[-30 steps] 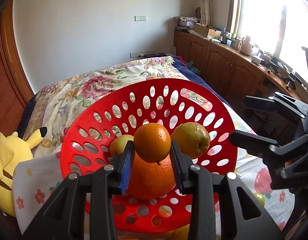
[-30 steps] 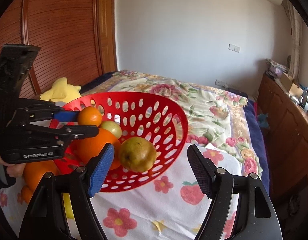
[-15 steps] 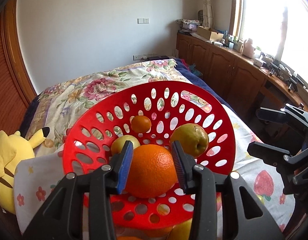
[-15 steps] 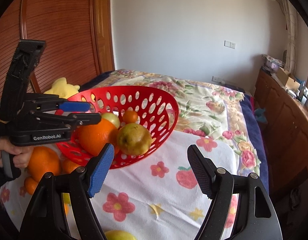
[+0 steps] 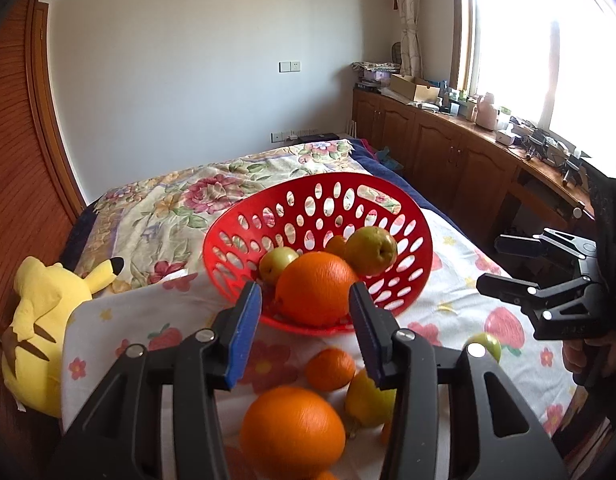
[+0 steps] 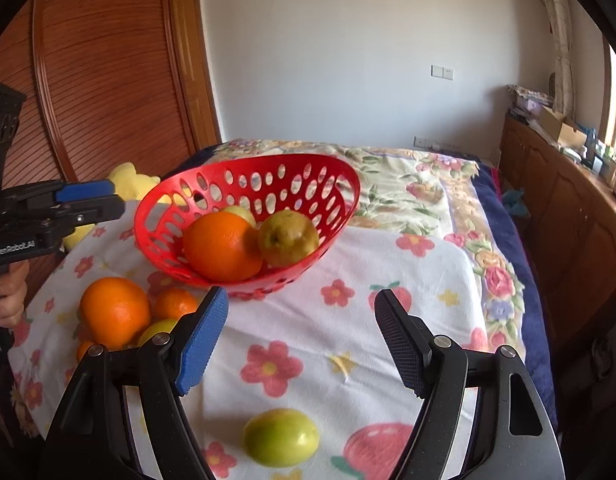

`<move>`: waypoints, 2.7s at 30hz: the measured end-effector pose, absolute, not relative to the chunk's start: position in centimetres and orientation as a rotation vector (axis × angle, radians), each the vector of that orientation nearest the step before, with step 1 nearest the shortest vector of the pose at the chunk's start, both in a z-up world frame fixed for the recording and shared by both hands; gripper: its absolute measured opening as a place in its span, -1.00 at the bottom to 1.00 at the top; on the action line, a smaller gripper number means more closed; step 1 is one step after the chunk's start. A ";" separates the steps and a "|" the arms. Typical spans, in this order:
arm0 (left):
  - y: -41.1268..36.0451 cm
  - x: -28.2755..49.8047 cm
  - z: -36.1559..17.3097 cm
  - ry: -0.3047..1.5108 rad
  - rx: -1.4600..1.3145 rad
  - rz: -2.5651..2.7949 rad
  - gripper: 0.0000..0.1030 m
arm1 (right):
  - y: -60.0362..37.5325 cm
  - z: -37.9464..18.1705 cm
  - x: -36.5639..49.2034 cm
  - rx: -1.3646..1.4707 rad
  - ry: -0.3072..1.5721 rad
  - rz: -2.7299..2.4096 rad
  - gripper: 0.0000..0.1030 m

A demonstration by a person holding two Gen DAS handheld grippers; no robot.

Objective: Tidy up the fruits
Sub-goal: 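Open the left tool to drop the orange while the right tool releases the pear into the basket, then grasp the green apple with the right tool while the left tool grasps a small orange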

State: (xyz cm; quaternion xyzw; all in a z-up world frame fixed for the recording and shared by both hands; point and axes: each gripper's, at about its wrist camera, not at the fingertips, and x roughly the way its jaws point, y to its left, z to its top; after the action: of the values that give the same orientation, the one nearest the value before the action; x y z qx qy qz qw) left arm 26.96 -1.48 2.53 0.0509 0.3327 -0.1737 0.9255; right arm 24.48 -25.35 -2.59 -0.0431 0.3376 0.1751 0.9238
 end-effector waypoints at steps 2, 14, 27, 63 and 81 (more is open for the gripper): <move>-0.7 26.1 2.3 0.692 0.094 -0.353 -0.10 | -25.2 -2.7 24.0 -0.076 0.703 0.360 0.50; 1.7 23.3 0.1 0.768 0.042 -0.344 -0.09 | -23.1 -3.8 22.6 -0.133 0.767 0.368 0.44; 2.5 20.8 -2.3 0.824 0.049 -0.355 -0.09 | -24.5 -7.2 21.6 -0.107 0.868 0.332 0.39; 1.2 18.8 -9.0 0.961 0.027 -0.360 -0.06 | -24.1 -10.6 21.4 -0.130 0.930 0.314 0.25; 2.1 18.2 -8.9 0.951 -0.010 -0.384 -0.16 | -24.7 -11.1 20.8 -0.127 0.949 0.303 0.15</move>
State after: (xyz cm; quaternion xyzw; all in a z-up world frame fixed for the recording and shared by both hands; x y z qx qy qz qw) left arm 18.23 2.05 -8.92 -0.0048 0.4550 -0.1839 0.8713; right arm 20.81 -24.75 -11.11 -0.0608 0.4547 0.1454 0.8766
